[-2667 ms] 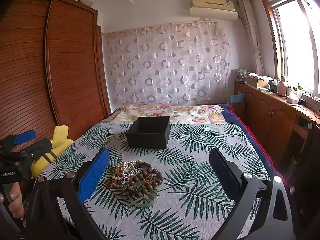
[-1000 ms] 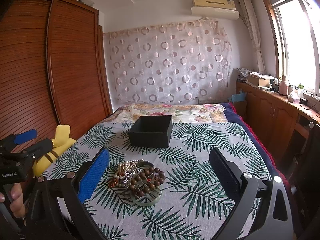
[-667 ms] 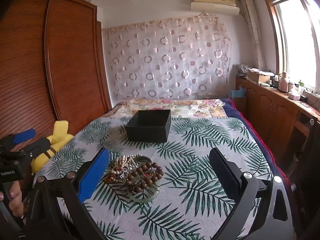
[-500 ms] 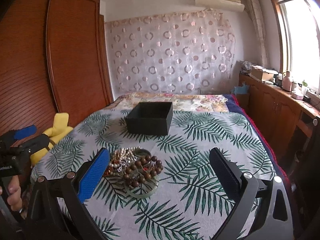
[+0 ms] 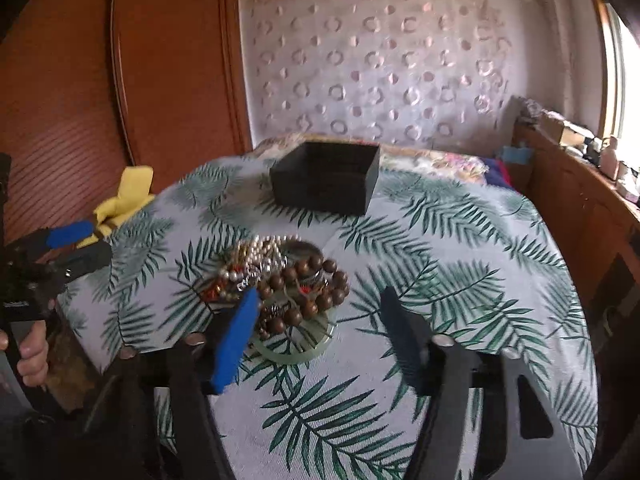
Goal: Organize jewelry
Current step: 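Grasp the brown bead bracelet with the right gripper while the left gripper grasps the pearl necklace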
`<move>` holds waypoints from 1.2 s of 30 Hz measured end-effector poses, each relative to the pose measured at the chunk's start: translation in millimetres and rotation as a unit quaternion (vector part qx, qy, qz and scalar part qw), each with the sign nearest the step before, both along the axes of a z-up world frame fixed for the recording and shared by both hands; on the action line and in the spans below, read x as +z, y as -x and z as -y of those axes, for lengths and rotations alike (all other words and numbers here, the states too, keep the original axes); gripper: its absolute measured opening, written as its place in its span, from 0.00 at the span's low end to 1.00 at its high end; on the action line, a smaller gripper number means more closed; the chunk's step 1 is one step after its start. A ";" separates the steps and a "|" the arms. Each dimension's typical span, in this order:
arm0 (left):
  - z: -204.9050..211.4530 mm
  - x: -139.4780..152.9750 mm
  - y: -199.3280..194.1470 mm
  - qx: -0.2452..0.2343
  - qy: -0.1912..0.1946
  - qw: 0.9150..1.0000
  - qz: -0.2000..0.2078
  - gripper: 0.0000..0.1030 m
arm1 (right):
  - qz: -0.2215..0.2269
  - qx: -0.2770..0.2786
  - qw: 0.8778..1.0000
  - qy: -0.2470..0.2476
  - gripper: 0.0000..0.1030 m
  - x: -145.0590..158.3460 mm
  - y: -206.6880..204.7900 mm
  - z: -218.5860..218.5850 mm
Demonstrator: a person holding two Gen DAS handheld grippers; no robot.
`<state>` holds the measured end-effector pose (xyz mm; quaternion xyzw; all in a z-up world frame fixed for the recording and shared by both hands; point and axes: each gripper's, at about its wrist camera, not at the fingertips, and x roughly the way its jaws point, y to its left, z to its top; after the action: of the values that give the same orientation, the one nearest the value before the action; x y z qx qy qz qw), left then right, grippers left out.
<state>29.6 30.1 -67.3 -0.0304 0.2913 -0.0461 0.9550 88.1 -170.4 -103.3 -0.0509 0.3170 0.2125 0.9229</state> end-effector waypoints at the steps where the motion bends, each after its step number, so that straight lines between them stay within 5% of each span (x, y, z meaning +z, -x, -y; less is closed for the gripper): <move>1: 0.2 -3.0 -1.7 -0.001 -0.001 1.000 -0.003 0.93 | -0.008 0.003 1.000 0.000 0.55 -3.0 -3.4 -1.5; 9: -3.6 -28.1 -16.3 -0.010 0.013 0.999 -0.041 0.93 | -0.070 0.007 0.997 -0.013 0.45 -22.5 -43.6 -3.3; 19: -0.1 -39.7 -26.4 -0.029 0.018 0.997 -0.073 0.93 | -0.145 0.003 0.988 -0.052 0.44 -43.7 -76.5 -0.7; 21: 1.6 -40.4 -28.6 -0.034 0.015 0.996 -0.076 0.93 | -0.150 0.009 0.987 -0.057 0.35 -44.0 -77.7 -2.0; 24: 3.4 -39.2 -31.7 -0.043 0.012 0.996 -0.078 0.93 | -0.146 0.015 0.988 -0.054 0.15 -43.2 -78.3 -3.2; 28: 6.2 -36.7 -40.9 -0.055 0.008 0.995 -0.081 0.91 | -0.122 0.018 0.991 -0.054 0.15 -32.1 -76.6 1.9; 36: 18.5 -33.5 -74.4 -0.085 0.016 0.992 -0.097 0.65 | -0.060 0.031 0.995 -0.067 0.14 8.6 -62.6 16.6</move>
<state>104.0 11.5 -100.7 -0.0248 0.3829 -0.1284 0.9145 150.7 -187.0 -94.7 0.0139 0.3547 0.2648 0.8966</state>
